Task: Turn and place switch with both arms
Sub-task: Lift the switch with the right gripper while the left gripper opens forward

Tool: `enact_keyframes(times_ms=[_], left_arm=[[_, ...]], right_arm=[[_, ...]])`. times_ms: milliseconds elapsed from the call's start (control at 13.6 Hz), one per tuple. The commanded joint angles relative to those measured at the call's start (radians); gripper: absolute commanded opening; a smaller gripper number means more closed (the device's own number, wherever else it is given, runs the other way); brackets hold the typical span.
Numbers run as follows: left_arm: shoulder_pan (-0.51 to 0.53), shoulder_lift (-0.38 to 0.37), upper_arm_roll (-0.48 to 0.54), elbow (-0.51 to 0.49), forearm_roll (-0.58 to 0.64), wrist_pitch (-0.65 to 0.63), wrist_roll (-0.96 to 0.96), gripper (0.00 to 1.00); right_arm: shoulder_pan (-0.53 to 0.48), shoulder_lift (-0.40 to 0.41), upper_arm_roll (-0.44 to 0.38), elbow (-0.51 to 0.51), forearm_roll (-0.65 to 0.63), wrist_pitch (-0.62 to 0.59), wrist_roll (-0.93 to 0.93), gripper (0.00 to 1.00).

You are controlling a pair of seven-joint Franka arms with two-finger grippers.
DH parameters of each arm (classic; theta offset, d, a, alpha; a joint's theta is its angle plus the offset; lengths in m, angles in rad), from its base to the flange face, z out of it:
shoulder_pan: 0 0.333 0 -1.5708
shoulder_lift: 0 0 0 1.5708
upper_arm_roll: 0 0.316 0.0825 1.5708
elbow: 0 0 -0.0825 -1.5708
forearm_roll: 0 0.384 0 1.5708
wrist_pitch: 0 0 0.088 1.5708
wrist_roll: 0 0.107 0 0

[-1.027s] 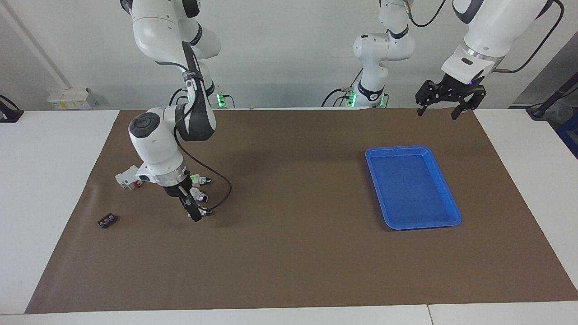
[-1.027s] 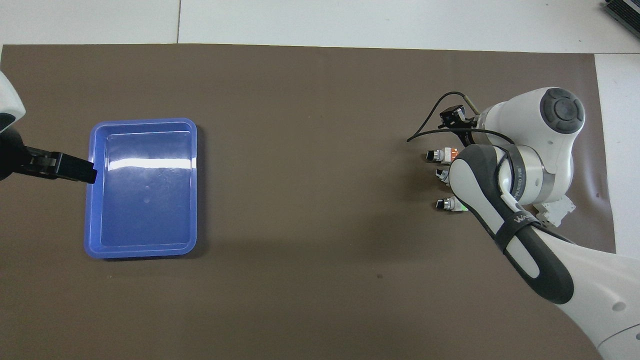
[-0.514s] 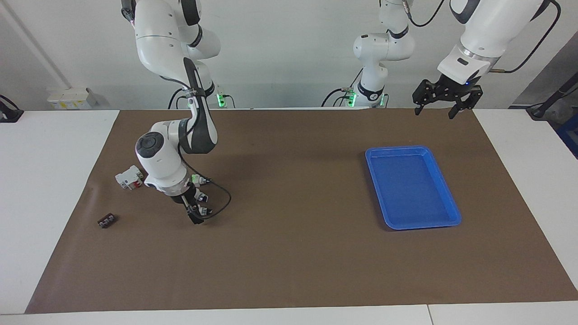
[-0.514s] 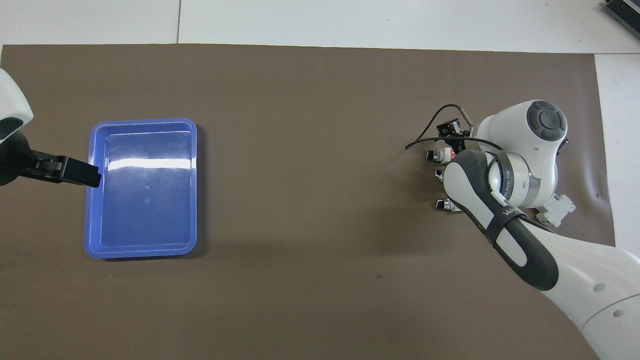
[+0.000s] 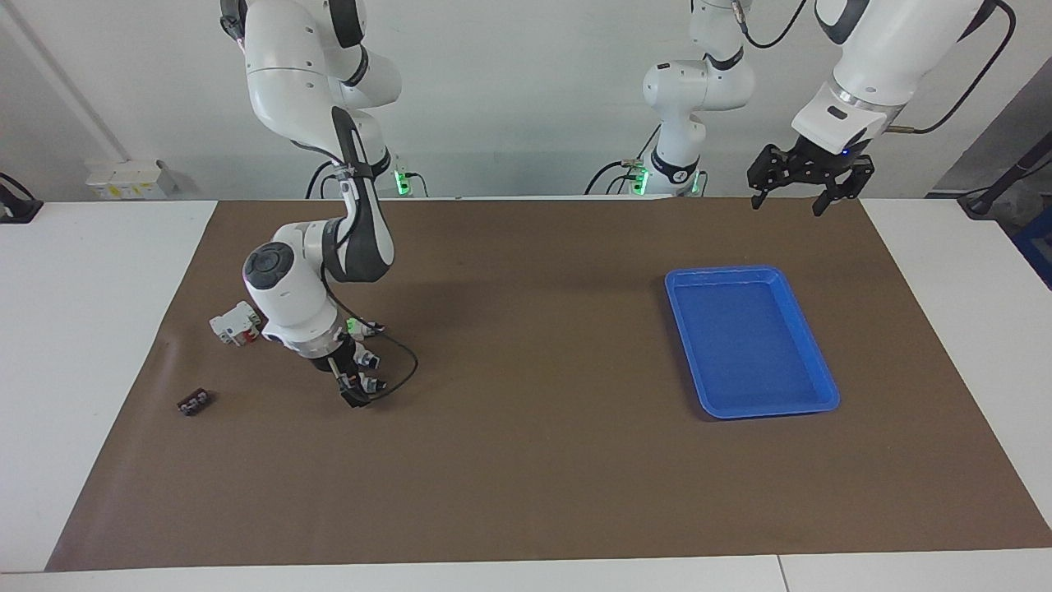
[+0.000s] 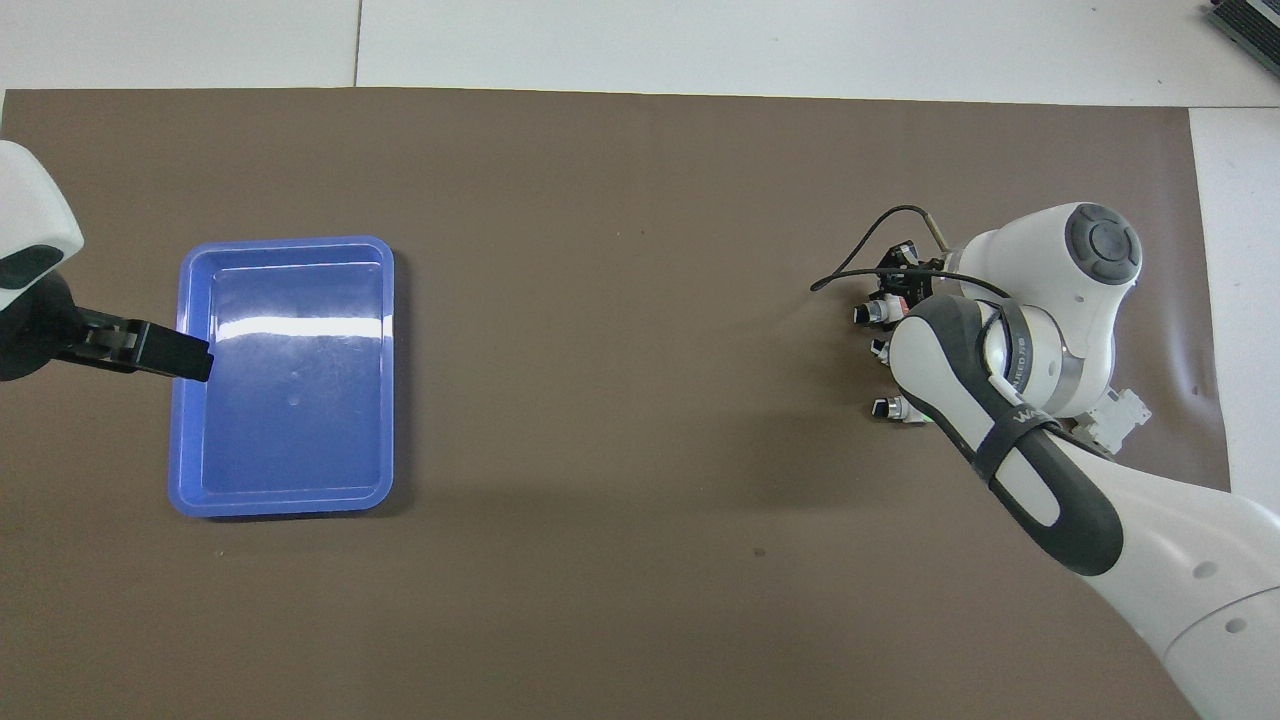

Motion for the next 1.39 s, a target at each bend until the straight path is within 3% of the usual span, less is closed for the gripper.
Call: enact_keyframes(times_ms=[0, 147, 440, 734, 1174, 1320], left_arm=[[-0.013, -0.027, 0.007, -0.031, 0.007, 0.008, -0.003, 1.00], [-0.011, -0.026, 0.007, -0.023, 0.004, 0.002, -0.003, 1.00], [-0.004, -0.017, 0.009, -0.003, -0.038, -0.013, -0.044, 1.00], [0.006, -0.012, 0.013, 0.006, -0.189, 0.002, -0.266, 1.00], [-0.011, -0.010, -0.009, 0.003, -0.356, 0.085, -1.020, 1.00], [-0.010, -0.009, -0.017, -0.002, -0.403, 0.127, -1.279, 1.00]], right_arm=[[-0.007, 0.010, 0.006, -0.005, 0.041, 0.032, -0.019, 0.00], [-0.003, 0.002, 0.007, 0.001, 0.114, 0.026, -0.016, 0.00], [0.055, -0.057, 0.053, 0.053, 0.376, -0.046, 0.125, 0.00], [0.085, -0.117, 0.176, 0.107, 0.652, -0.049, 0.217, 0.00], [0.086, -0.140, 0.380, 0.191, 0.710, -0.028, 0.298, 0.00], [0.089, -0.159, 0.408, 0.202, 0.710, -0.028, 0.317, 0.00]])
